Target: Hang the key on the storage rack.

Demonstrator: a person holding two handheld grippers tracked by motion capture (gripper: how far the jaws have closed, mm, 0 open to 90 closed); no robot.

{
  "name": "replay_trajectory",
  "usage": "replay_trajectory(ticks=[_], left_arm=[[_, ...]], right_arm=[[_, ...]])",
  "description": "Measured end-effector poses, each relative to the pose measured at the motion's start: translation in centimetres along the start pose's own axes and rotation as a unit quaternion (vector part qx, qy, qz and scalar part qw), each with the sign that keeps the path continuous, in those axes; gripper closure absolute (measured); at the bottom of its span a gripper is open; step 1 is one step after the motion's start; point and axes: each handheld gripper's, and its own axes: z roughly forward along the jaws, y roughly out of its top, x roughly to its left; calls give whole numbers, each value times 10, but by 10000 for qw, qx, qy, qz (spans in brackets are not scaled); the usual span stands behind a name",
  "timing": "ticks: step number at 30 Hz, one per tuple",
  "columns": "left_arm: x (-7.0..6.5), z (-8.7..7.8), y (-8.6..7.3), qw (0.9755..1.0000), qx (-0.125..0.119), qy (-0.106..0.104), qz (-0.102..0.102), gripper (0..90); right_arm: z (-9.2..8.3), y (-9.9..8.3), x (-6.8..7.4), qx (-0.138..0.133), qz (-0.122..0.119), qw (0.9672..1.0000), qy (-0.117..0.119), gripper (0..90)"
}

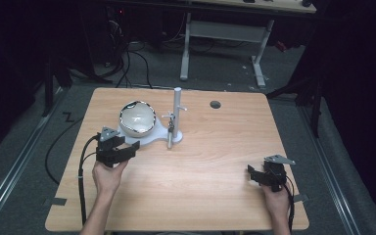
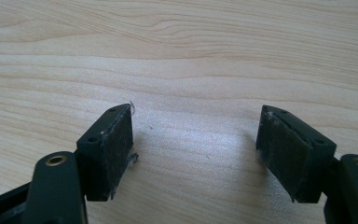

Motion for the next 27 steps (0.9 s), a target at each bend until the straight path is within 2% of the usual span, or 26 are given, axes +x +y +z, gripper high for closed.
replay_trajectory(ticks=[9,13,18,27], left_arm=[[6,-10,-4,9999,-69,-9,-101,361],[6,-14,-6,9999,-96,94,-13,354],[7,-17,-9,9999,-92,81,-15,349],[13,-25,-16,9998,-152,57,-120,343]], right_arm=[[0,0,0,-1,2,10000,-3,275],[0,0,0,-1,2,10000,-2,275],[0,0,0,-5,-2,10000,-1,274],[0,0,0,-5,-1,10000,-2,275]])
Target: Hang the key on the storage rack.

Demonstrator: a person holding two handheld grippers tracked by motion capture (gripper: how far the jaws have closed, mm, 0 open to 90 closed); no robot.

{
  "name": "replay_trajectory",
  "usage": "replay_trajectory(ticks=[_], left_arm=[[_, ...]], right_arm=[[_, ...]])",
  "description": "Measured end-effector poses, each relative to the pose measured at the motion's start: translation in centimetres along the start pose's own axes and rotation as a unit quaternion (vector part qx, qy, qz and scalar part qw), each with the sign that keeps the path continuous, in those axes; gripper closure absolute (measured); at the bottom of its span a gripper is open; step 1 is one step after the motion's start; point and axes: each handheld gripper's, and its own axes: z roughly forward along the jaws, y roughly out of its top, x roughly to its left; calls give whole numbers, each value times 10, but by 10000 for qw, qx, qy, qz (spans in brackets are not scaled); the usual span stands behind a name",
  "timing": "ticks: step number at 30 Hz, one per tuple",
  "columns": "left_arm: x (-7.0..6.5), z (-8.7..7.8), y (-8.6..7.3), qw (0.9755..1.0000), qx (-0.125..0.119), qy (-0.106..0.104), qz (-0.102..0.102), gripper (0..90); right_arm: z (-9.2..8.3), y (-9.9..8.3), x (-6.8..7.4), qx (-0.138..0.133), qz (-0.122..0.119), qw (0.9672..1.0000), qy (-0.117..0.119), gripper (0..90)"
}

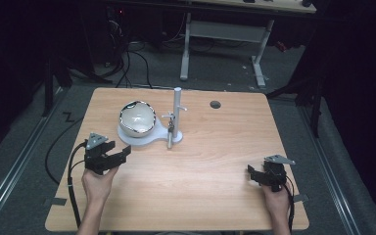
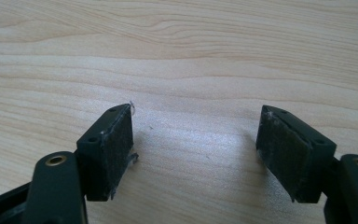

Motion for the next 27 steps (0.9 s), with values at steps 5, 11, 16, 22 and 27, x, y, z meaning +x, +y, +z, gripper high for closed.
replay_trajectory(ticks=[5,11,16,22,27], left_arm=[[4,-4,-4,10000,-33,8,-59,341],[5,-9,-10,9999,-147,5,-79,343],[7,-11,-13,9997,-187,3,-123,343],[8,-12,-18,9998,-171,16,-139,343],[10,-13,-24,9997,-157,32,-170,343]], right_arm=[[0,0,0,0,2,10000,-1,275],[0,0,0,0,3,10000,-1,274],[0,0,0,-1,3,10000,-2,275],[0,0,0,0,3,10000,-3,275],[0,0,0,-1,3,10000,-3,275]])
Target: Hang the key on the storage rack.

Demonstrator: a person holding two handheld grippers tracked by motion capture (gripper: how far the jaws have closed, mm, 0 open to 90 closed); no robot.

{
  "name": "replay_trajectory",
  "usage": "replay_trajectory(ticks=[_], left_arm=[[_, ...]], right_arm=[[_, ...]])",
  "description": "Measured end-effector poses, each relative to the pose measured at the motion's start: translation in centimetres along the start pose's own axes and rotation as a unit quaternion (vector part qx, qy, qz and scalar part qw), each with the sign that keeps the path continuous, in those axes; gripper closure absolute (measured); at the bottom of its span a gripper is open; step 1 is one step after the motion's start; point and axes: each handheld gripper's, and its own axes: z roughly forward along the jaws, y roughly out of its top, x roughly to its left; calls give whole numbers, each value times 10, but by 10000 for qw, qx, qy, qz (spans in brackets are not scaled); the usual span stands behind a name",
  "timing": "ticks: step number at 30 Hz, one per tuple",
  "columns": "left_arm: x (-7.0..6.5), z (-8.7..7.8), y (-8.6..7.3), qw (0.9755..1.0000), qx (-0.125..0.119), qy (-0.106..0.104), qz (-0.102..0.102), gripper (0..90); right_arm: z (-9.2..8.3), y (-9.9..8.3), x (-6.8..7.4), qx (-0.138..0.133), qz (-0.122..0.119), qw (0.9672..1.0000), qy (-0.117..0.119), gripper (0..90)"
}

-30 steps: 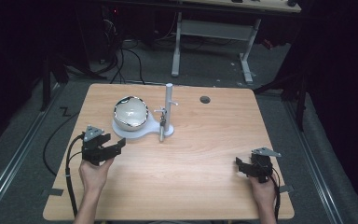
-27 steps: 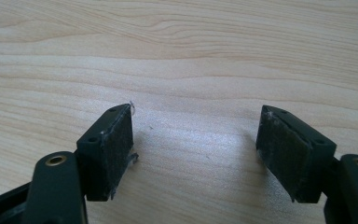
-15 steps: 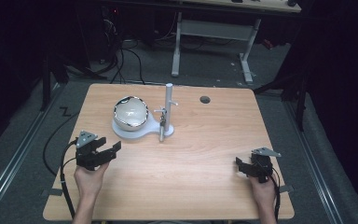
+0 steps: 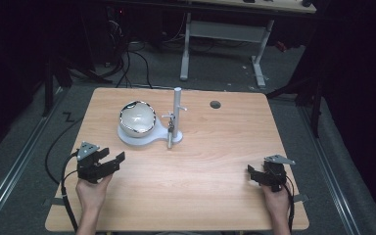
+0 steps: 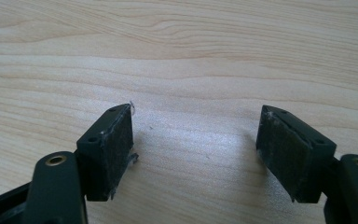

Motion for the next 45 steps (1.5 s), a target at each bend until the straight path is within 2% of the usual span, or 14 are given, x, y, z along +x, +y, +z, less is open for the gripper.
replay_trajectory(ticks=[20,40,45], left_arm=[[4,2,-15,9999,108,64,-94,339],[9,17,-32,9992,324,187,-109,333],[9,21,-35,9988,413,257,-45,332]], right_arm=[[0,0,0,0,1,10000,-4,274],[0,0,0,1,2,10000,-6,274],[0,0,0,0,2,10000,-6,275]])
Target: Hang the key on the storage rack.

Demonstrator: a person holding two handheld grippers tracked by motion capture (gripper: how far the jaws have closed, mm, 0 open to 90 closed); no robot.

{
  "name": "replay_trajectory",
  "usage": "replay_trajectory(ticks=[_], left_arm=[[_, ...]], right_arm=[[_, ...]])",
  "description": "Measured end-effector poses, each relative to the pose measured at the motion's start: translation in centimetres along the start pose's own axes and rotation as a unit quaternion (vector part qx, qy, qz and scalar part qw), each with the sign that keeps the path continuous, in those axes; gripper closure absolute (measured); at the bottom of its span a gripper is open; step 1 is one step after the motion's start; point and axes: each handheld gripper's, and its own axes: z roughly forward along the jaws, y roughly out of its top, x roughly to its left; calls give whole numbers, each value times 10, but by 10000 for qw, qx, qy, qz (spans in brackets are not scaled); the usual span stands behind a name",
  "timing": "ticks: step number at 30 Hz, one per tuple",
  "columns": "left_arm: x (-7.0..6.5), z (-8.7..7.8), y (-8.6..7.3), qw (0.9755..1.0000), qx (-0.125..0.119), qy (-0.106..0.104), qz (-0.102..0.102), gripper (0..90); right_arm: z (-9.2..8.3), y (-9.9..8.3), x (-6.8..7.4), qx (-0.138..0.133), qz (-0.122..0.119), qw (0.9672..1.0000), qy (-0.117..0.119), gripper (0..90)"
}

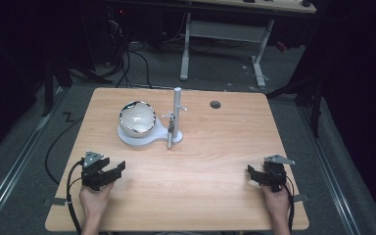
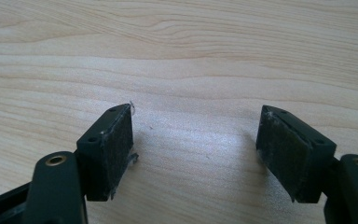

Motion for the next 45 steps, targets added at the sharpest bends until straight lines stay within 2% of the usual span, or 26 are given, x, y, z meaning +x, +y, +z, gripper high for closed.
replay_trajectory(ticks=[8,16,22,24,28,32,36,39,45], left_arm=[[0,8,-4,9998,115,118,61,332],[0,16,-5,9997,176,146,18,333],[0,21,-6,9994,212,273,75,330],[-1,25,-6,9987,217,422,170,330],[-2,29,-7,9980,254,539,229,323],[-4,33,-9,9965,304,685,369,312],[-8,38,-10,9937,472,842,575,305],[-7,38,-10,9945,500,752,531,287],[-7,39,-9,9945,520,724,553,268]], right_arm=[[0,0,0,-1,1,10000,-1,275],[0,0,0,-1,0,10000,0,274],[0,0,0,0,1,10000,-1,274],[0,0,0,-1,1,10000,0,274],[0,0,0,0,1,10000,1,274],[0,0,0,0,0,10000,0,274],[0,0,0,-1,-1,10000,0,274],[0,0,0,-1,1,10000,-1,274],[0,0,0,-1,1,10000,-1,275]])
